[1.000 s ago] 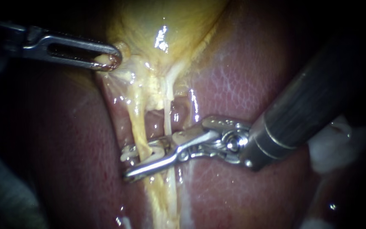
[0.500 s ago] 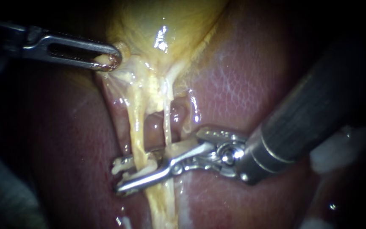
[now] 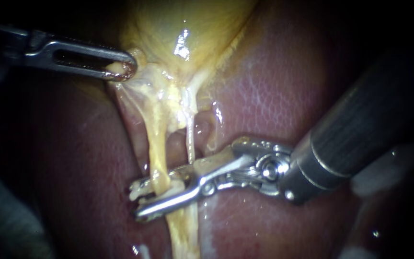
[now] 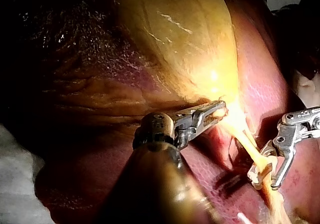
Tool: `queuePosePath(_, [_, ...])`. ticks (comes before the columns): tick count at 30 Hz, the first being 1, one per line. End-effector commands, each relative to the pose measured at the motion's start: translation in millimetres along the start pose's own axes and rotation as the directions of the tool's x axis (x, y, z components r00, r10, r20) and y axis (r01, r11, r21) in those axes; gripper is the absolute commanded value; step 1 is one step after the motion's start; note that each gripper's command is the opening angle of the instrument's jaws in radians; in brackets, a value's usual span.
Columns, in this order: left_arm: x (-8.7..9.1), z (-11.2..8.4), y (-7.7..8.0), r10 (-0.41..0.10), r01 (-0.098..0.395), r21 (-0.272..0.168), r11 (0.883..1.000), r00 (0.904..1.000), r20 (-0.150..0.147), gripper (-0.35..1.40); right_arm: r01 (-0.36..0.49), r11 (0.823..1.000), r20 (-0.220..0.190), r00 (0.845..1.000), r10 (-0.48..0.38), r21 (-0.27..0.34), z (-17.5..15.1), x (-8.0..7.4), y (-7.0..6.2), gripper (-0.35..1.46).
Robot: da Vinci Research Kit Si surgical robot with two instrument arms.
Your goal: Clipping second clip left tube
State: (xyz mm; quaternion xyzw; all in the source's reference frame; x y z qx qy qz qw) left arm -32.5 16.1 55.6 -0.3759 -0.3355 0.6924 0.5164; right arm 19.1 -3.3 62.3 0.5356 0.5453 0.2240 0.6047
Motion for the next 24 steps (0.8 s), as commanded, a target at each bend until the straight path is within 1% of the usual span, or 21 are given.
queuePosePath(1, [0.0,0.0,0.0,0.000,0.000,0.000,1.000,1.0000,0.000,-0.35,0.000,1.000,0.000,1.000,0.000,-0.001,0.0,0.0,0.0,0.06])
queuePosePath(7, [0.0,0.0,0.0,0.000,0.000,0.000,1.000,1.0000,0.000,-0.35,-0.001,1.000,-0.006,1.000,0.001,-0.008,-0.1,0.1,0.0,-0.20])
queuePosePath(8, [0.0,0.0,0.0,0.000,0.000,0.000,1.000,1.0000,0.000,-0.35,-0.001,1.000,-0.006,1.000,0.001,-0.008,-0.1,0.1,-0.1,-0.30])
queuePosePath(9, [0.0,0.0,0.0,0.000,0.000,0.000,1.000,1.0000,0.000,-0.35,-0.001,1.000,-0.006,1.000,0.001,-0.008,-0.1,0.1,-0.1,-0.35])
queuePosePath(24, [0.1,0.0,-0.1,0.000,0.000,0.000,1.000,1.0000,0.000,-0.35,-0.005,1.000,-0.003,1.000,0.005,-0.006,0.0,-0.4,-0.2,-0.35])
